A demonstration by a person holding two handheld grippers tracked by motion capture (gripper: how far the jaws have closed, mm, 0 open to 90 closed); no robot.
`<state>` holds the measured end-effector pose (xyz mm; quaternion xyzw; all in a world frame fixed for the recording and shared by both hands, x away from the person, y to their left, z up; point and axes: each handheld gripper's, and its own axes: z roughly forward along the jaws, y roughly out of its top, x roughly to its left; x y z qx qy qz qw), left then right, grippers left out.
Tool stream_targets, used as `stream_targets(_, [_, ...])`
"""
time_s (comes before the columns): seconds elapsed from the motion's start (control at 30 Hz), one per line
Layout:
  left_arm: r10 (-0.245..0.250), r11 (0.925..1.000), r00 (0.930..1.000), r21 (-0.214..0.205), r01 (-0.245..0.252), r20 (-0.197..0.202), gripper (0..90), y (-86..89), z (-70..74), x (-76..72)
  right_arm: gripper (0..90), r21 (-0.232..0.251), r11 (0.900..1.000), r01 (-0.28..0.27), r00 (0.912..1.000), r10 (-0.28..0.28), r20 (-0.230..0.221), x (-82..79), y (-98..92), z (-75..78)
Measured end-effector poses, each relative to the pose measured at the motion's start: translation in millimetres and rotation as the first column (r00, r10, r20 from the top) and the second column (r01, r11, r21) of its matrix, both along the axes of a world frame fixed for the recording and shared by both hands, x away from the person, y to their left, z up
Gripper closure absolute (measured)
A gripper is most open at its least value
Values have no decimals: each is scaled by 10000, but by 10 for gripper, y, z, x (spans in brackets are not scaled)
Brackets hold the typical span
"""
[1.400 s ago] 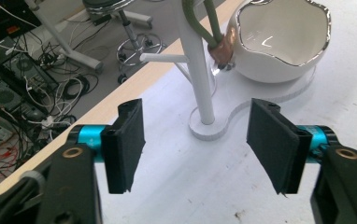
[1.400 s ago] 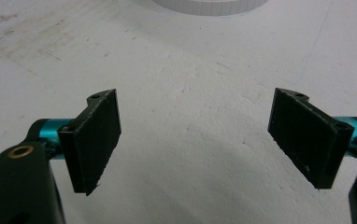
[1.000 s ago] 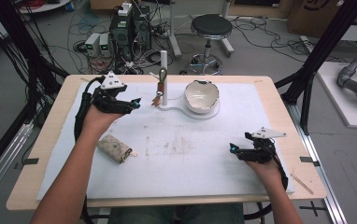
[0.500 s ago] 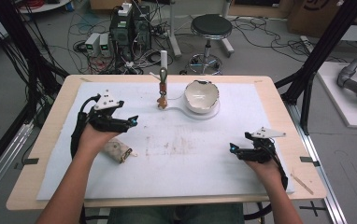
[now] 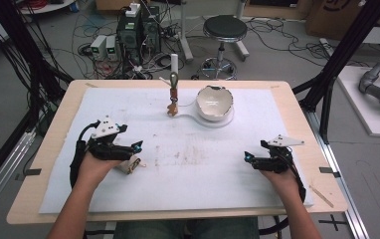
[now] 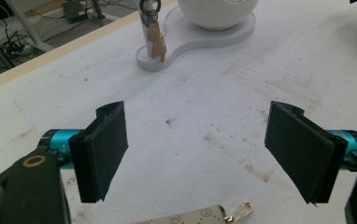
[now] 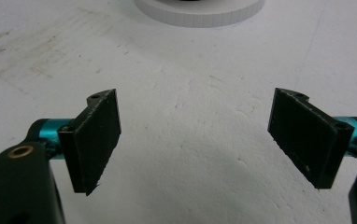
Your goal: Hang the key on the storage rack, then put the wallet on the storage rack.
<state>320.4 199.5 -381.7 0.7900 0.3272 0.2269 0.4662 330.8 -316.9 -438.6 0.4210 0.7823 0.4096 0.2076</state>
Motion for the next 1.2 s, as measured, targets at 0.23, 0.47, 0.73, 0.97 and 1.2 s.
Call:
stream_targets(0.23, [421,9989,9988,-175,-426,-248,208,160,-219,24,174,-7,9999,127,9999,-127,28,14,-5,2])
stream_targets(0.47, [526,9954,9982,-787,-548,-291,195,232,-234,36,173,28,9996,270,9996,-270,14,33,-47,-5])
stream_targets(0.73, [198,9934,9991,-1123,-238,-363,190,183,-222,50,174,91,9994,348,9994,-347,-49,43,-90,-14])
stream_targets(0.97, [201,9944,9997,-1032,-212,-115,191,197,-172,23,174,185,9994,276,9995,-274,-136,48,-89,-20])
stream_targets(1.2, [375,9943,9992,-995,-386,-128,191,287,-185,8,173,197,9994,293,9995,-291,-93,28,-72,-4])
